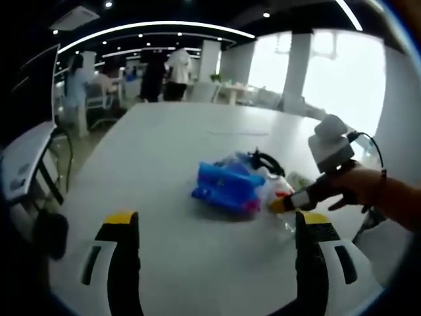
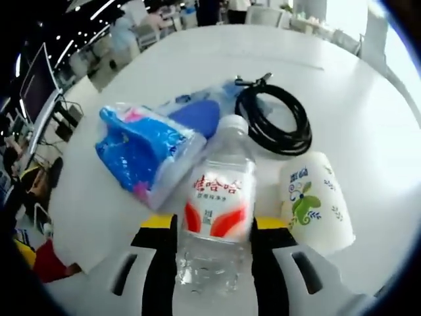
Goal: Arrange the tabletop items into an orderly group along one side of the table until the central work area is clear of visible clutter.
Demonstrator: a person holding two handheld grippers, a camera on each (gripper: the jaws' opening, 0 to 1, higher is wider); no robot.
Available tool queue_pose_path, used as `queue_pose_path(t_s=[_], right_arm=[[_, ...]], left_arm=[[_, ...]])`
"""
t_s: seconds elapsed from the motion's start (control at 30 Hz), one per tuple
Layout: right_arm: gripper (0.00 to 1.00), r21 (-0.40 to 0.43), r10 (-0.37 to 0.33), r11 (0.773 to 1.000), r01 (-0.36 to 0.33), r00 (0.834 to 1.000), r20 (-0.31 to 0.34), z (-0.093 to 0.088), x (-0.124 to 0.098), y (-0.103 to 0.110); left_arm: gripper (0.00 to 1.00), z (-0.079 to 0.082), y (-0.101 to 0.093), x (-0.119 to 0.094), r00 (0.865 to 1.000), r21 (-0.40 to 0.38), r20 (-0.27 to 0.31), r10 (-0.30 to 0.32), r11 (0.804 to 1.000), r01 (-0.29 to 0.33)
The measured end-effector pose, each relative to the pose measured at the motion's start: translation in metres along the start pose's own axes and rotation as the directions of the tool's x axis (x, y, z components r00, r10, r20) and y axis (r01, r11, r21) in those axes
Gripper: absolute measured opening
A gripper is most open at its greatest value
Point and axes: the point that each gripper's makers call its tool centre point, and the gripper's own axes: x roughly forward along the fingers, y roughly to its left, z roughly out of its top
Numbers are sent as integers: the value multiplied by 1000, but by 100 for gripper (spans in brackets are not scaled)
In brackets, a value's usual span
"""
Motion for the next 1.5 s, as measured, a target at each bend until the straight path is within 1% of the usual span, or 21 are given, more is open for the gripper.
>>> queue_pose_path(t_s=[0.23,0.37,0.43,0.47,0.5,0.57,0.73,0.77,0.87,0.9,0.97,1.03,1.1,1.17,1.23,1.3,1.33,1.37,1.4,1.47,1.5], right_arm=[[40,46,10,999,-11,999,31,0,-2,-3],[39,55,20,998,-24,998,58,1,-3,-3],[39,56,38,998,-42,996,79,2,-3,-1],[38,53,43,997,-47,996,73,1,-4,-1],[38,59,46,997,-51,995,86,1,-6,-1],[38,48,49,997,-55,993,106,4,-7,-1],[38,27,45,998,-50,987,157,15,-14,-4],[38,32,45,998,-51,984,170,17,-16,-5],[38,10,53,998,-56,976,210,23,-23,-5],[39,-7,57,998,-57,975,214,24,-25,-5],[39,-6,55,998,-55,973,226,26,-29,-5],[39,-20,58,998,-55,966,250,30,-34,-5],[39,-37,65,998,-57,963,260,32,-40,-3],[39,-56,90,995,-78,956,279,36,-46,1],[39,-88,104,993,-81,949,297,39,-51,5],[39,-127,146,986,-109,931,333,45,-59,14],[39,-127,152,985,-116,928,340,46,-60,15],[39,-148,181,980,-136,919,351,48,-63,20],[39,-143,181,980,-138,917,357,48,-65,20],[39,-186,210,971,-150,904,372,48,-67,25],[39,-181,211,972,-152,902,376,47,-68,26]], left_arm=[[96,-1,-1,0,1000,5,-8,-3,1000,3],[96,-2,-2,0,1000,5,-11,-7,1000,7],[95,-1,-1,-1,1000,0,-5,-7,1000,7],[95,0,-1,-1,1000,-3,-1,-7,1000,7],[95,1,-2,-1,1000,-7,6,-10,1000,10],[95,2,-2,-1,1000,-11,13,-13,1000,13],[94,1,-4,-1,1000,-7,6,-25,1000,25],[94,1,-5,-1,1000,-9,8,-29,1000,29],[93,1,-5,-1,1000,-7,8,-30,1000,30],[93,1,-5,-1,1000,-8,8,-30,1000,31],[92,1,-6,-1,999,-13,10,-35,999,35],[91,4,-7,-1,999,-18,22,-42,999,43],[91,7,-8,-2,998,-27,40,-49,998,50],[91,9,-9,-2,997,-31,51,-55,998,56],[90,9,-9,-2,997,-33,50,-59,998,61],[89,12,-11,-3,996,-38,60,-68,997,70],[89,18,-13,-4,993,-43,94,-78,996,82],[89,25,-15,-5,988,-46,129,-88,994,95],[90,28,-16,-6,985,-49,145,-93,994,101],[89,34,-19,-7,979,-45,172,-107,992,116],[89,37,-21,-8,976,-44,187,-112,992,122]])
